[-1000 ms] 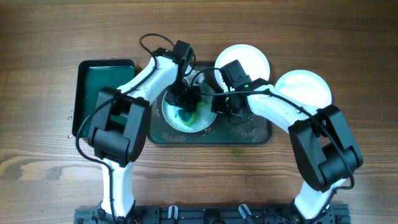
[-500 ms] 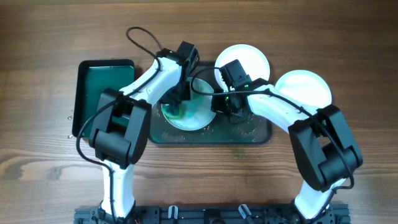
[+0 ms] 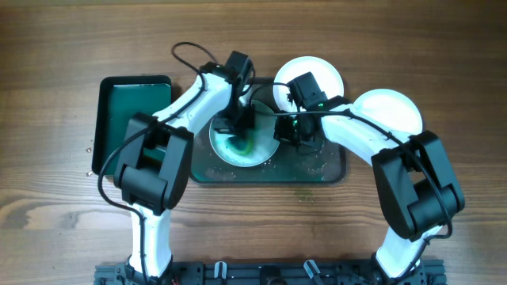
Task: Clean dirty plates on tray and stack at the side
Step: 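Scrub the second plate with the sponge in the left gripper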
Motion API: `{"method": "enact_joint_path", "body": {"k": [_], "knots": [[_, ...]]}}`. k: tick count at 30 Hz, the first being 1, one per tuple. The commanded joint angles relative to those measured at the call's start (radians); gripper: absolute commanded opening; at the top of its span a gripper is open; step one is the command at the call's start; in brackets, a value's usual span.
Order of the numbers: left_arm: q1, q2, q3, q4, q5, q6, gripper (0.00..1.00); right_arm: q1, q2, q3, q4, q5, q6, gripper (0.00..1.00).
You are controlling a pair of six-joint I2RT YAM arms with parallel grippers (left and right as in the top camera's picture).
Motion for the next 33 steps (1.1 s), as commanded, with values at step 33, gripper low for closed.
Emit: {"method": "enact_joint_path", "body": {"k": [33], "knots": [[-0.04,0.022,-0.011,-0.185,0.036,0.299,0.04,0.007,0.013,0.006,0.025,-0.048,-0.017,0.04]]}}
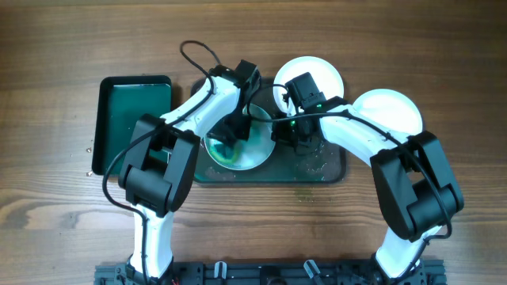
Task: Clean dirty plates on tray and stack at the side
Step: 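Scrub the second plate with the sponge in the left gripper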
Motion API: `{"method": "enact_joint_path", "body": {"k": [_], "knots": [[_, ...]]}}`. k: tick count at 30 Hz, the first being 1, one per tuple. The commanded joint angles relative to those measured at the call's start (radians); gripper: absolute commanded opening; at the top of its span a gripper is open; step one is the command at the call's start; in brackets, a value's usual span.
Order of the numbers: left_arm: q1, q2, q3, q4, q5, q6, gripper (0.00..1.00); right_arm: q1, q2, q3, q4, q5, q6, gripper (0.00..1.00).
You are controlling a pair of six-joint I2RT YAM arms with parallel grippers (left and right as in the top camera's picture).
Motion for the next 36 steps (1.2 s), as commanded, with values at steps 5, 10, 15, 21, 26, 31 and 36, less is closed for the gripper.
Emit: {"method": "enact_joint_path", "body": {"k": [5,10,15,21,26,31,36], "knots": [[-0.008,0.018,-0.011,0.08,0.403,0.322,0.04,-0.003,0.013,0.007,0.008,-0.009,-0.005,0.04],[-0.008,0.018,-0.011,0.228,0.242,0.157,0.04,-0.003,0.013,0.007,0.008,-0.008,-0.004,0.04],[-0.008,0.018,-0.011,0.262,-0.301,-0.283,0.04,-0.003,0.013,0.007,0.008,-0.008,-0.005,0.04],[-0.008,0.018,-0.012,0.06,-0.539,-0.719,0.04,-0.003,0.013,0.007,0.008,-0.004,-0.005,0.04],[-0.008,0.018,-0.012,0.013,-0.51,-0.84,0.04,-0.003,0.013,0.007,0.008,-0.005,-0.005,0.04],[-0.008,0.018,-0.011,0.127,-0.331,-0.581,0.04,-0.003,0.013,0.007,0.008,-0.005,-0.005,0.04],[-0.005,0.014,-0.011,0.282,0.134,-0.163,0.04,-0.003,0.013,0.007,0.008,-0.005,-0.005,0.04]]}}
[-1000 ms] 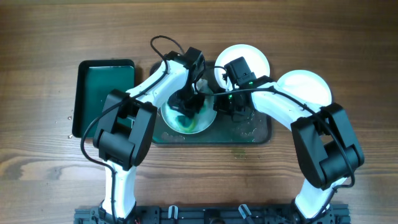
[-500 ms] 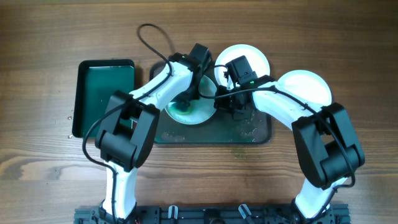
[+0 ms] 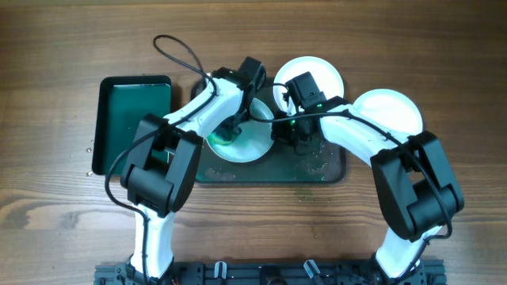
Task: Clean dirty plates on tray and stack at the side
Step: 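Scrub the second plate with the sponge in the left gripper, then lift the second plate with the right gripper and stack it on the first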
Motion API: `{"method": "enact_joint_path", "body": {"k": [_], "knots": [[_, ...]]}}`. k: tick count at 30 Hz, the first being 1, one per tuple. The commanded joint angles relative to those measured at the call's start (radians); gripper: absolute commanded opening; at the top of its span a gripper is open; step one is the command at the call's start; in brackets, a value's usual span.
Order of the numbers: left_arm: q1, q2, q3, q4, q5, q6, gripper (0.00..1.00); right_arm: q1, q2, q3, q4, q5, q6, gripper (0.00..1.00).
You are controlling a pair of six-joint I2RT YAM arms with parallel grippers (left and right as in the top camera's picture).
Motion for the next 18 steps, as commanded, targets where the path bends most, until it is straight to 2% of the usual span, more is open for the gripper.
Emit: {"method": "enact_joint_path", "body": {"k": [1,3,8,12,18], "knots": [[0.01,0.008,-0.005,0.091,0.444,0.36,0.04,-0.001,0.012,0.006,0.001,-0.003,-0.006,0.04],[0.024,-0.006,-0.005,0.122,0.491,0.364,0.04,-0.001,0.012,0.006,0.001,-0.003,-0.006,0.04],[0.104,-0.071,0.031,0.12,0.411,0.357,0.04,-0.001,0.012,0.006,0.001,-0.003,-0.006,0.04],[0.208,-0.19,0.079,0.024,0.306,0.258,0.04,-0.001,0.012,0.006,0.001,-0.003,-0.008,0.04],[0.342,-0.358,0.087,-0.066,0.306,0.225,0.04,0.005,-0.035,0.023,0.0,-0.01,-0.064,0.04]]}}
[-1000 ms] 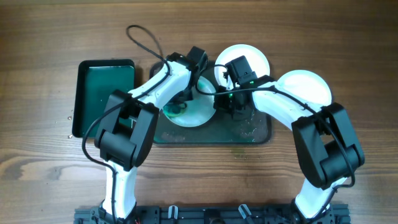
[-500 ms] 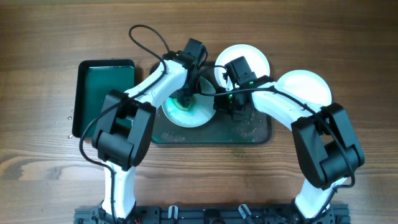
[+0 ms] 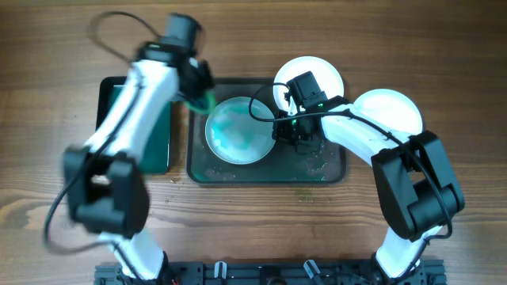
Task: Clean dirty plates on tray and stack at the side
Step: 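Lift the second plate with the right gripper and stack it on the first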
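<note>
A white plate [image 3: 240, 131] with a greenish smear lies in the dark tray [image 3: 333, 170]. My right gripper [image 3: 282, 131] sits at the plate's right rim and looks shut on it. My left gripper [image 3: 200, 89], blurred by motion, is off the plate, over the tray's far left corner. It is shut on a green sponge [image 3: 209, 100]. Two clean white plates rest on the table at the right, one [image 3: 317, 73] behind the tray and a larger one [image 3: 390, 109] beside my right arm.
A second, green-bottomed tray [image 3: 162, 127] stands left of the dark one, partly under my left arm. Crumbs and droplets [image 3: 310, 165] litter the dark tray's right half. A cable loops above the left wrist.
My left gripper with the sponge has left the plate's left side and now sits up and to the left, over the tray's far left corner. The plate lies fully exposed. The right arm is unchanged.
My left gripper pressed the green sponge on the plate's middle while the right gripper stayed at its right rim. Then the sponge was at the plate's lower left, then its left edge. Now the sponge is off the plate, which has shifted slightly toward the tray's far side.
</note>
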Motion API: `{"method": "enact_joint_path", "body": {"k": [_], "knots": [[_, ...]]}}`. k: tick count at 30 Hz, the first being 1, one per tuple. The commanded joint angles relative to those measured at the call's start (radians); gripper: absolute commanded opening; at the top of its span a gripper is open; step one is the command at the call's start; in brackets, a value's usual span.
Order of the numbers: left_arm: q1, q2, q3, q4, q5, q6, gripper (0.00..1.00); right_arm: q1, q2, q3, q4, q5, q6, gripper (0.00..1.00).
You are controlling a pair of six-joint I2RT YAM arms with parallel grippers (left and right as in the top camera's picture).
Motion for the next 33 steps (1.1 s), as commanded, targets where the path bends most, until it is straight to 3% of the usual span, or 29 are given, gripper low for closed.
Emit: {"method": "enact_joint_path", "body": {"k": [1,8,20,28,33], "knots": [[0.056,-0.11,0.024,-0.04,-0.02,-0.031,0.04,0.013,-0.056,0.023,-0.002,0.014,-0.074,0.04],[0.079,-0.119,0.023,-0.055,-0.02,-0.031,0.04,0.12,-0.229,0.023,-0.105,0.433,-0.154,0.04],[0.079,-0.119,0.023,-0.055,-0.021,-0.031,0.04,0.37,-0.39,0.023,-0.224,1.215,-0.167,0.04],[0.079,-0.119,0.023,-0.055,-0.021,-0.031,0.04,0.518,-0.424,0.023,-0.199,1.658,-0.328,0.04],[0.079,-0.119,0.023,-0.055,-0.021,-0.031,0.04,0.585,-0.424,0.023,-0.126,1.833,-0.461,0.04]]}}
